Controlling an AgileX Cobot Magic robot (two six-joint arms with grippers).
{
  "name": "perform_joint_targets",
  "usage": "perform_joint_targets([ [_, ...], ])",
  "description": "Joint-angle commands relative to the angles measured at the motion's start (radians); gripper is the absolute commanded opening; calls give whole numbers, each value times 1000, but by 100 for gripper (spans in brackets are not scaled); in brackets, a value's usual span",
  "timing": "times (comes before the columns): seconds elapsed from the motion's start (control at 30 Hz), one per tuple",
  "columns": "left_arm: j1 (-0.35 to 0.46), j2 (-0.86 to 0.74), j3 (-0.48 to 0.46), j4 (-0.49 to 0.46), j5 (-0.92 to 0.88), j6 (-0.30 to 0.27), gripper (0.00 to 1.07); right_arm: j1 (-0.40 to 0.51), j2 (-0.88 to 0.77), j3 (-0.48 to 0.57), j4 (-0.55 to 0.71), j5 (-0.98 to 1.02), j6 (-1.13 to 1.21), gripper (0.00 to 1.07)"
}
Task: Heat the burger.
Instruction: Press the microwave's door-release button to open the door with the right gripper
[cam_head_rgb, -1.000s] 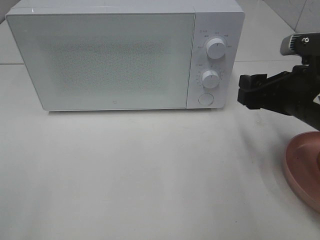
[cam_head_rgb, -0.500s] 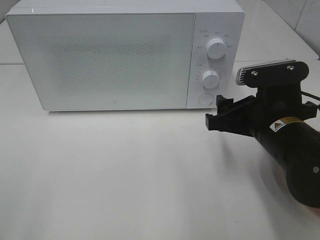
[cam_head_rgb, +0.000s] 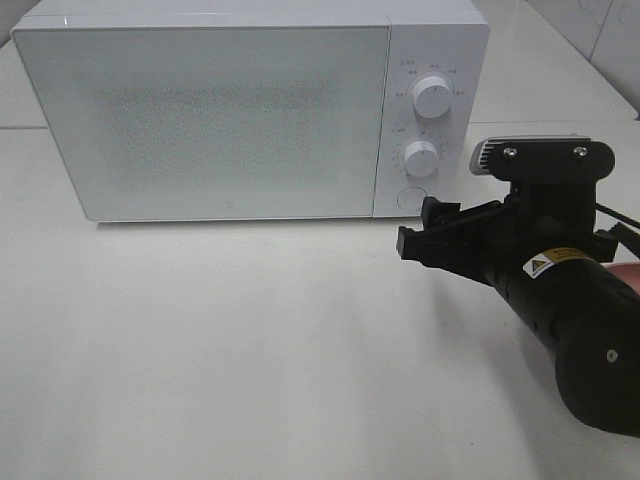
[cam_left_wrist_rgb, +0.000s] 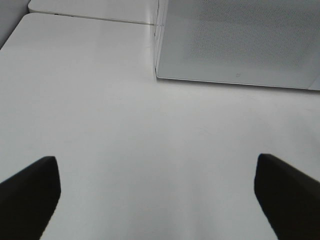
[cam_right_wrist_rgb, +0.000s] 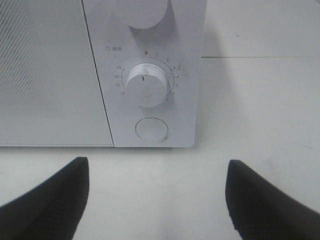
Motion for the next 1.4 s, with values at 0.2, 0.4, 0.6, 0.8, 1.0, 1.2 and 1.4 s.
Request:
perform_joint_targets([
  [0.2, -3, -15, 2, 1, -8, 6, 98, 2, -3, -11, 3, -14, 431, 54],
  [0.4, -3, -15, 2, 1, -8, 6, 98, 2, -3, -11, 2, -4, 755, 34],
  [0.6, -3, -15, 2, 1, -8, 6, 98, 2, -3, -11, 2, 19, 1079, 18],
  [0.8, -3, -15, 2, 1, -8, 6, 98, 2, -3, -11, 4, 41, 1205, 10],
  [1.0, -3, -15, 2, 1, -8, 6, 98, 2, -3, -11, 21, 57, 1285, 0],
  [1.2, -3, -15, 2, 1, -8, 6, 98, -14, 10, -22, 40, 54, 1301, 0],
  [1.4, -3, -15, 2, 1, -8, 6, 98, -36, 83, -85, 39, 62, 1308, 0],
])
